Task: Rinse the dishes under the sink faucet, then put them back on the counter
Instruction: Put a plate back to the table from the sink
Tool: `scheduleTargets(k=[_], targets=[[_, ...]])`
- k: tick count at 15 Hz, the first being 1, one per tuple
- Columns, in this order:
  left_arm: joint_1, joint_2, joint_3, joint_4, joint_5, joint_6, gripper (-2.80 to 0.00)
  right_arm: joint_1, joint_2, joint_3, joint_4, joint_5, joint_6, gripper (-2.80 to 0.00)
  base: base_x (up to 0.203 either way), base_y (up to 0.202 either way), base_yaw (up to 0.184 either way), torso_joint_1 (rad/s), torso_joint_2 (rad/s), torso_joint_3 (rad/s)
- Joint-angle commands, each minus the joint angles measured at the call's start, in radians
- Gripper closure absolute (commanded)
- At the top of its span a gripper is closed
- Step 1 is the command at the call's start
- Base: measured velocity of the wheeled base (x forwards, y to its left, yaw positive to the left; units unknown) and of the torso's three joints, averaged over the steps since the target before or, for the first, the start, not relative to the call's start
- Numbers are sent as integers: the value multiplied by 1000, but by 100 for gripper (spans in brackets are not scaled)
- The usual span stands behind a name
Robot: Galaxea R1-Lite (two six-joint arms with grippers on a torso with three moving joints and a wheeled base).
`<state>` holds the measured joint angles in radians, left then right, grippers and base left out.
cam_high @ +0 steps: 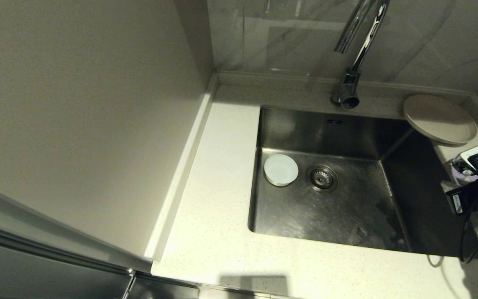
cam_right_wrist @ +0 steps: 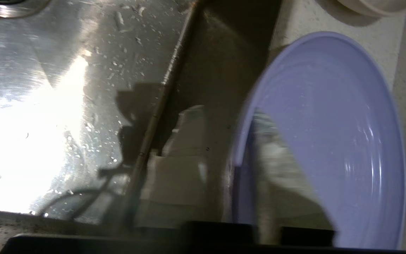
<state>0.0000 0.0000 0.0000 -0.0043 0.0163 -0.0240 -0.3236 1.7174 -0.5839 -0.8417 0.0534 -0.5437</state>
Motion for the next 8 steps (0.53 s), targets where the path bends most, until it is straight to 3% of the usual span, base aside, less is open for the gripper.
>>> scheduleTargets(k=[1, 3, 8], targets=[[0, -2, 0, 0, 1, -1, 0, -3, -1, -9, -5, -25, -3, -280, 0, 0, 0, 0, 0, 0], [0, -2, 0, 0, 1, -1, 0, -3, 1, -20, 0, -54, 1, -280, 0, 0, 0, 0, 0, 0], [0, -2, 0, 0, 1, -1, 0, 0, -58, -80, 15, -44, 22, -280, 0, 0, 0, 0, 0, 0]])
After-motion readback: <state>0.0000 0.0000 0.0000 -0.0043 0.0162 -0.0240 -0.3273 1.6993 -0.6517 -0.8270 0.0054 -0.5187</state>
